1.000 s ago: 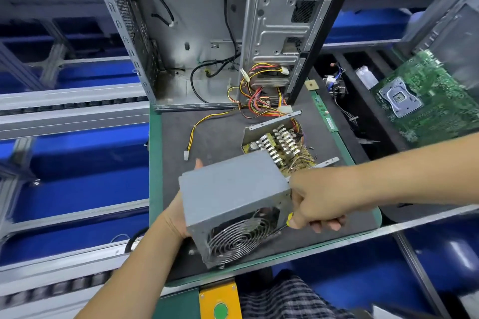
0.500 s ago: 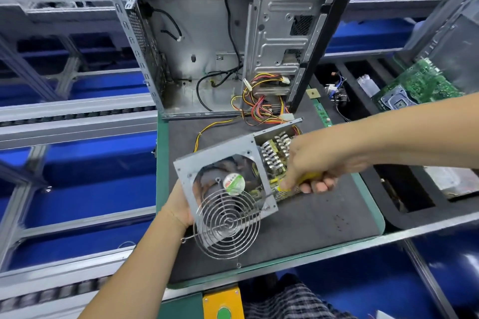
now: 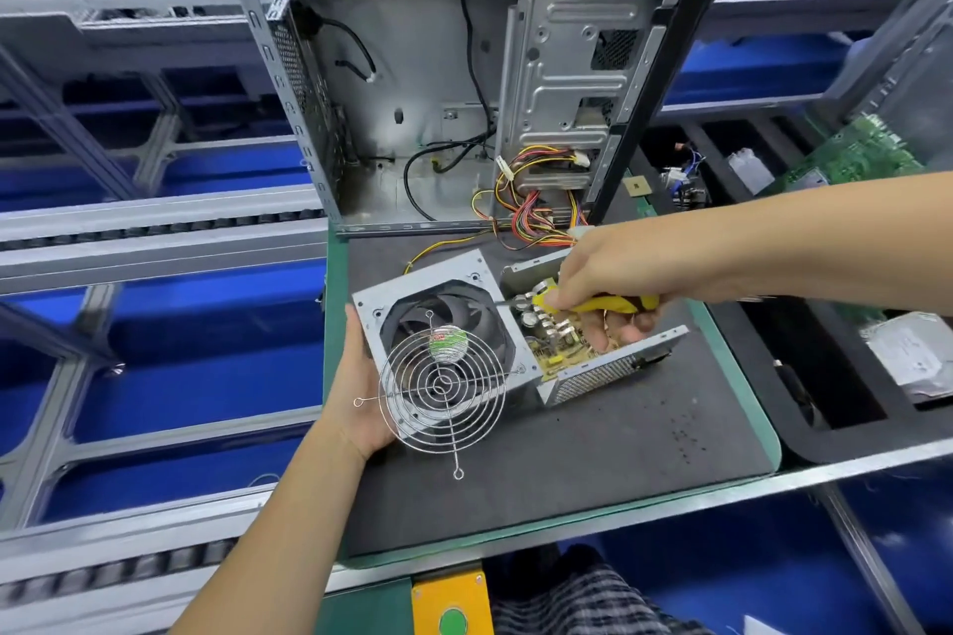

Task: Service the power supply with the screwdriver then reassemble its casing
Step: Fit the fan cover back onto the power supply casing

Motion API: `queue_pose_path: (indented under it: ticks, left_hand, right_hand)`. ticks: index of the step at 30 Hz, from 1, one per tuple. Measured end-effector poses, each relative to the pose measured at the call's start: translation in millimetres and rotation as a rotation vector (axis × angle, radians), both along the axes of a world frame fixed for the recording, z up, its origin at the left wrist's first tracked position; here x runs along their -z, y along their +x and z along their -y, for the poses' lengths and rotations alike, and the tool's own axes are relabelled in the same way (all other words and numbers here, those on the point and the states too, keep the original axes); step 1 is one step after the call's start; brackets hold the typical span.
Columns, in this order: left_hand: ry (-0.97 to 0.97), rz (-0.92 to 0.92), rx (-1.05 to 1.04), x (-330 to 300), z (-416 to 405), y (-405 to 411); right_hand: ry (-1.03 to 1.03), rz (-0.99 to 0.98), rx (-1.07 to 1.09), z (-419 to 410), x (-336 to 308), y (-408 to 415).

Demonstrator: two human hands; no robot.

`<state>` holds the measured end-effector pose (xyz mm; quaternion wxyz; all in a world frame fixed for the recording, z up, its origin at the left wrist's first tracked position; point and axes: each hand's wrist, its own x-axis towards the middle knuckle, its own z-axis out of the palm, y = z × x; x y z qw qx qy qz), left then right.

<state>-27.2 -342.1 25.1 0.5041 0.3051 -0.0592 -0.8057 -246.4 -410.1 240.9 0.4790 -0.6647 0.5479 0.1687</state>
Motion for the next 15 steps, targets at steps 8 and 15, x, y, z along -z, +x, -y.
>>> queue_pose_path:
  ticks: [8, 15]
  left_hand:
    - [0.072, 0.19, -0.16, -10.0, -12.2, -5.1]
    - [0.149, 0.232, -0.106, -20.4, -12.0, -5.8]
  right_hand:
    - [-0.087, 0.15, 0.002, 16.2, 29.6, -1.2]
    - [-0.063, 0.369, 0.025, 30.8, 66.7, -1.2]
